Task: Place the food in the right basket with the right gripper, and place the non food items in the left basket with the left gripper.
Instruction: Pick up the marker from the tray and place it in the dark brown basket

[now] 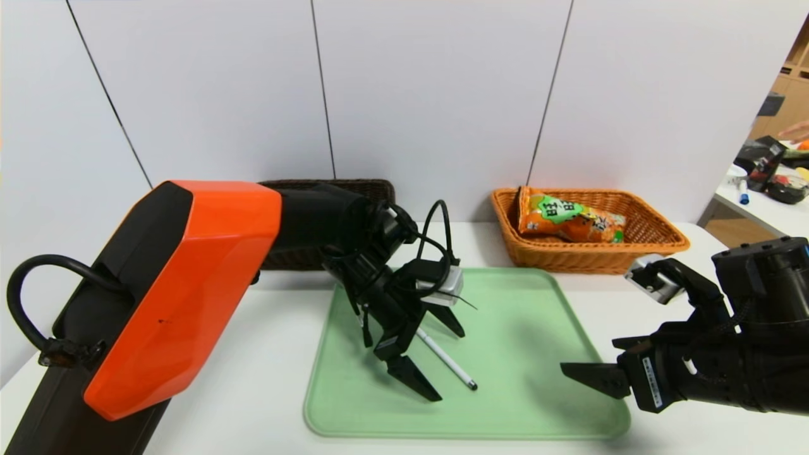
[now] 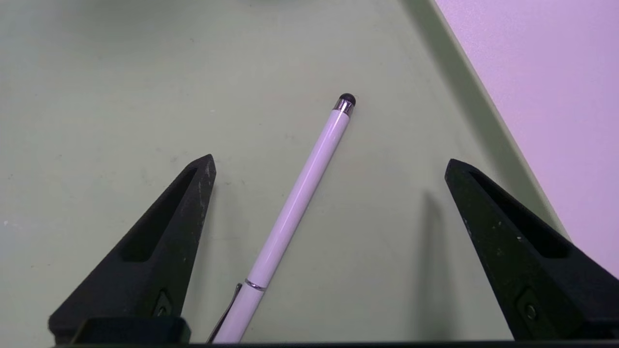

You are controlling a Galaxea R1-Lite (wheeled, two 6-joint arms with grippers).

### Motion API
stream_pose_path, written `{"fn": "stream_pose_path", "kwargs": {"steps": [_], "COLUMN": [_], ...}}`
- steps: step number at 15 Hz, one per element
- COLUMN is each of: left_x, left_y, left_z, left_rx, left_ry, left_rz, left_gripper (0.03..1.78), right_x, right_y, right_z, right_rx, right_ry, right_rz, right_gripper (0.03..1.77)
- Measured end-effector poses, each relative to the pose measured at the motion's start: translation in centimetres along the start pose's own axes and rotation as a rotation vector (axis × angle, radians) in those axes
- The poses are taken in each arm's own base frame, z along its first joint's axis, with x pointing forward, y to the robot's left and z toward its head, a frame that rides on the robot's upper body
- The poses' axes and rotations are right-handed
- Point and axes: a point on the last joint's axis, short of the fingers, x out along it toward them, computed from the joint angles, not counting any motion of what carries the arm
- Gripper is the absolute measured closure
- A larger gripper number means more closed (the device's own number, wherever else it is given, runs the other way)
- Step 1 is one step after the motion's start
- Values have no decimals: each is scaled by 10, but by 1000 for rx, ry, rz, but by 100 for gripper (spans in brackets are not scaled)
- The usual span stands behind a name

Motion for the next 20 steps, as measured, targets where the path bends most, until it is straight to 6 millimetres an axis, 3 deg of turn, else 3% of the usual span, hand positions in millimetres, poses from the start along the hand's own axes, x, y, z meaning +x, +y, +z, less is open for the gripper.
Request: {"fn": "stream_pose_path", "kwargs": {"steps": [20], "left_x": [4], "left_y": [5], "left_z": [-10], "left_rx": [8], "left_ry": [-6], "left_rz": [6], "left_gripper": [12], "right_x": [7], "right_y": [-1], "right_z": [1], "right_rx": [0], "right_ry": [9], "right_rz": [0], "right_gripper": [10]}}
